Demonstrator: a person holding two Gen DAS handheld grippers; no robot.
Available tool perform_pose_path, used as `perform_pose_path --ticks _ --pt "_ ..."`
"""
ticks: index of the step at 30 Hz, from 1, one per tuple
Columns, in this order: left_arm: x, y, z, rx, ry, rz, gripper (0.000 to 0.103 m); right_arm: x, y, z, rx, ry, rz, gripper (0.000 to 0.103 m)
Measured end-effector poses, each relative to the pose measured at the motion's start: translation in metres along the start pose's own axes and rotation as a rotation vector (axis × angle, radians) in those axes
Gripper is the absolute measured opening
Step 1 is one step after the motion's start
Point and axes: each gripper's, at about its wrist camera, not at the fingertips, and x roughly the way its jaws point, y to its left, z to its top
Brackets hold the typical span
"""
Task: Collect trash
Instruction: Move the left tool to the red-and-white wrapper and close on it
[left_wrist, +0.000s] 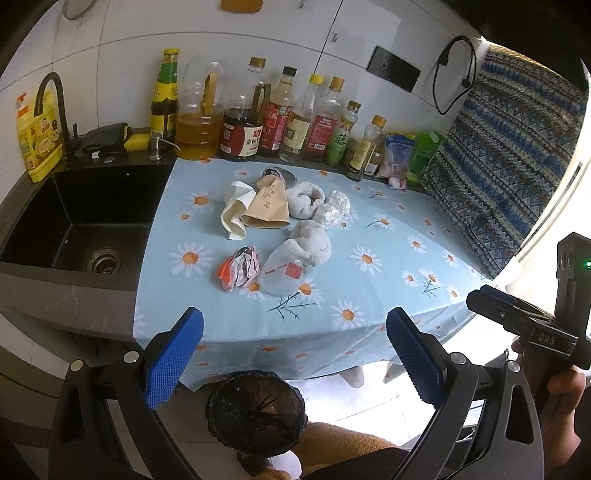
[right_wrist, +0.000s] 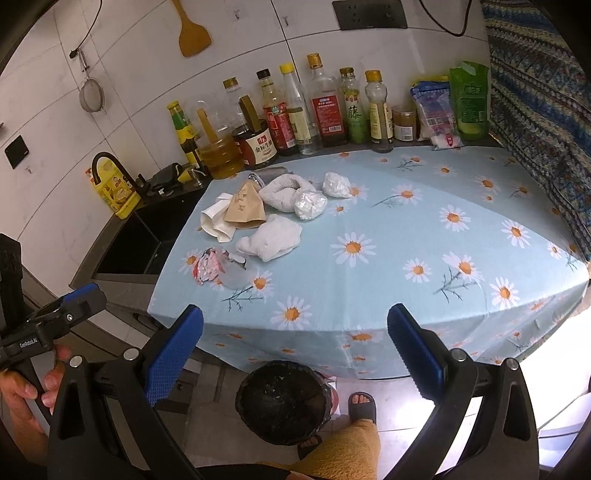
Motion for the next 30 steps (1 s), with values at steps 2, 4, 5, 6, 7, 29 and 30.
perform_pose_path --ticks 2,4,5,6,7,29,30 --pt "0.009 -0.001 0.005 -0.004 0.012 0.004 0.096 0.006 -0.003 0.007 -0.008 0.006 0.008 0.099" --pt "0.017 -0.002 0.010 -0.005 0.020 0.015 0.096 0.013 -0.007 0.015 -0.015 0.014 0.022 0.099" --pt "0.022 -0.002 0.012 -0.007 0.026 0.020 0.096 0.018 -0.009 0.021 -0.020 0.022 0.032 0.099" --pt "0.026 -0.002 0.014 -0.010 0.031 0.025 0.096 0.021 -0.010 0.024 -0.022 0.028 0.038 0.099" --pt "0.034 0.000 0.017 -0.019 0.041 0.030 0.096 0.027 -0.012 0.029 -0.027 0.038 0.052 0.099" --pt "0.086 0.077 -0.001 -0.283 0.193 0.182 0.096 0.169 0.059 0.043 -0.251 0.314 0.336 0.086" --pt "0.084 0.081 -0.003 -0.297 0.192 0.187 0.096 0.177 0.063 0.041 -0.259 0.324 0.340 0.086"
